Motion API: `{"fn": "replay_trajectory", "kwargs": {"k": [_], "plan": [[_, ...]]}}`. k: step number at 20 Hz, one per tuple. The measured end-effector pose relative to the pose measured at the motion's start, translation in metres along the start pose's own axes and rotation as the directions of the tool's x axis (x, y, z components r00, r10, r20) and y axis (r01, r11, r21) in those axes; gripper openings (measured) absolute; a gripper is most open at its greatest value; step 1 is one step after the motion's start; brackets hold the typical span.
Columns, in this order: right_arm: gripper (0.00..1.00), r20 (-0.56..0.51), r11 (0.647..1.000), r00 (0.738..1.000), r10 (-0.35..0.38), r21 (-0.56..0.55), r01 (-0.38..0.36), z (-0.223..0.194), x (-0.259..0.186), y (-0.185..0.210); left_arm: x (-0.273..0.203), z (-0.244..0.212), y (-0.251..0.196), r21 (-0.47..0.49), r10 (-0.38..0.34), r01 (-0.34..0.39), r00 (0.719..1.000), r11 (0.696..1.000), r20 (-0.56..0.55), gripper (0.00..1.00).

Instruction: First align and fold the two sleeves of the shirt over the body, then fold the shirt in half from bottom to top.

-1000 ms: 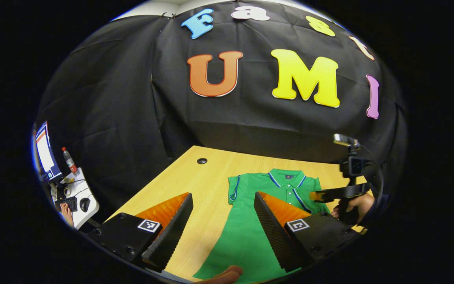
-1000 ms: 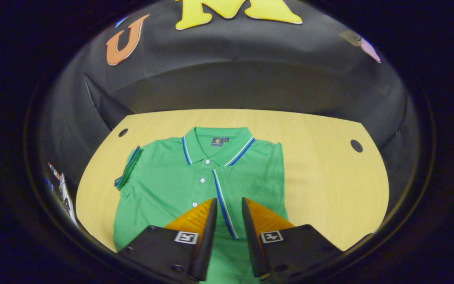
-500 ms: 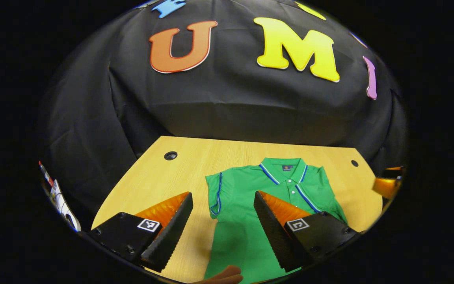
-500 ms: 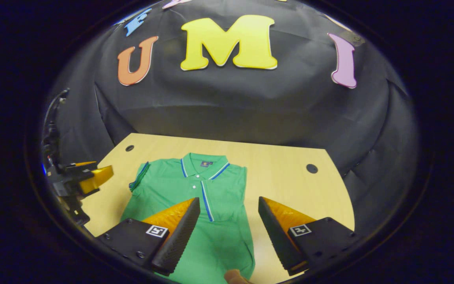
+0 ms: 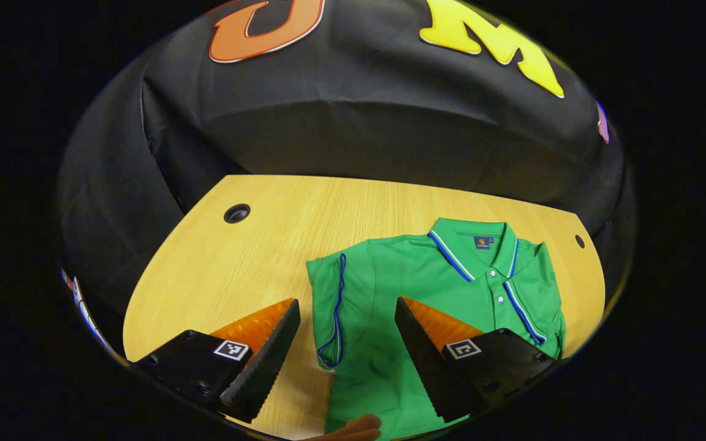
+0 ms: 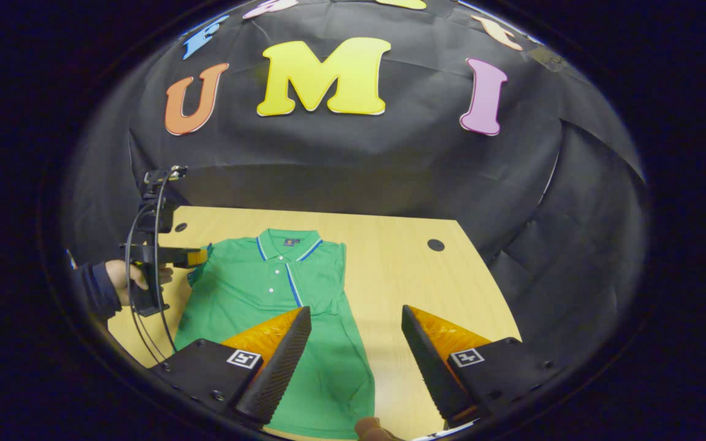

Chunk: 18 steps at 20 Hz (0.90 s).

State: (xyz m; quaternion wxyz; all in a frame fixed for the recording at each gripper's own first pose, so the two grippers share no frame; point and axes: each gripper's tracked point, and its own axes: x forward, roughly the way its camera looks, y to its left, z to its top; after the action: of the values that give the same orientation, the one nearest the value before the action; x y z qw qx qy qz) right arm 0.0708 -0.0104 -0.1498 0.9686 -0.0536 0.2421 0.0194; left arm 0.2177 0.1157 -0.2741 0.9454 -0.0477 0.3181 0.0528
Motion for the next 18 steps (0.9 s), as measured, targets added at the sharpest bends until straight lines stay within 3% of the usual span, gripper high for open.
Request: {"fn": "replay_trajectory", "kwargs": {"k": [4,9,10,11,12,13,14,15,16,18], "plan": [[0.95,-0.004,1.000,1.000,-0.030,-0.002,0.030,-0.011,-0.013,-0.009,0.023,-0.010,0.004,-0.009,0.007,-0.008,0.998,1.000,-0.066,0.99],[0.94,-0.031,0.996,0.997,-0.070,0.059,0.072,-0.035,-0.015,-0.019,0.025,-0.017,0.004,-0.026,0.019,-0.022,0.995,0.999,-0.099,0.80],[0.93,-0.043,0.995,0.996,-0.072,0.070,0.075,-0.041,-0.015,-0.019,0.027,-0.019,0.004,-0.033,0.026,-0.030,0.994,0.999,-0.105,0.68],[0.93,-0.052,0.994,0.996,-0.072,0.077,0.075,-0.046,-0.014,-0.020,0.029,-0.022,0.006,-0.040,0.033,-0.038,0.993,0.998,-0.111,0.67],[0.94,-0.059,0.994,0.996,-0.073,0.079,0.078,-0.049,-0.015,-0.019,0.030,-0.026,0.007,-0.047,0.040,-0.046,0.992,0.998,-0.123,0.55],[0.98,-0.059,0.994,0.995,-0.075,0.080,0.080,-0.052,-0.016,-0.021,0.032,-0.032,0.007,-0.057,0.039,-0.048,0.989,0.997,-0.144,0.53],[0.95,-0.058,0.994,0.995,-0.076,0.080,0.080,-0.052,-0.017,-0.021,0.032,-0.038,0.006,-0.068,0.032,-0.044,0.985,0.997,-0.169,0.47],[0.95,-0.055,0.994,0.996,-0.076,0.077,0.080,-0.052,-0.018,-0.020,0.032,-0.038,0.007,-0.070,0.031,-0.043,0.986,0.997,-0.162,0.35],[0.96,-0.045,0.994,0.996,-0.083,0.072,0.086,-0.050,-0.020,-0.021,0.033,-0.037,0.011,-0.063,0.039,-0.050,0.986,0.997,-0.164,0.34],[0.96,-0.017,0.993,0.996,-0.093,0.076,0.094,-0.041,-0.023,-0.022,0.033,-0.038,0.014,-0.041,0.052,-0.060,0.983,0.997,-0.176,0.21]]}}
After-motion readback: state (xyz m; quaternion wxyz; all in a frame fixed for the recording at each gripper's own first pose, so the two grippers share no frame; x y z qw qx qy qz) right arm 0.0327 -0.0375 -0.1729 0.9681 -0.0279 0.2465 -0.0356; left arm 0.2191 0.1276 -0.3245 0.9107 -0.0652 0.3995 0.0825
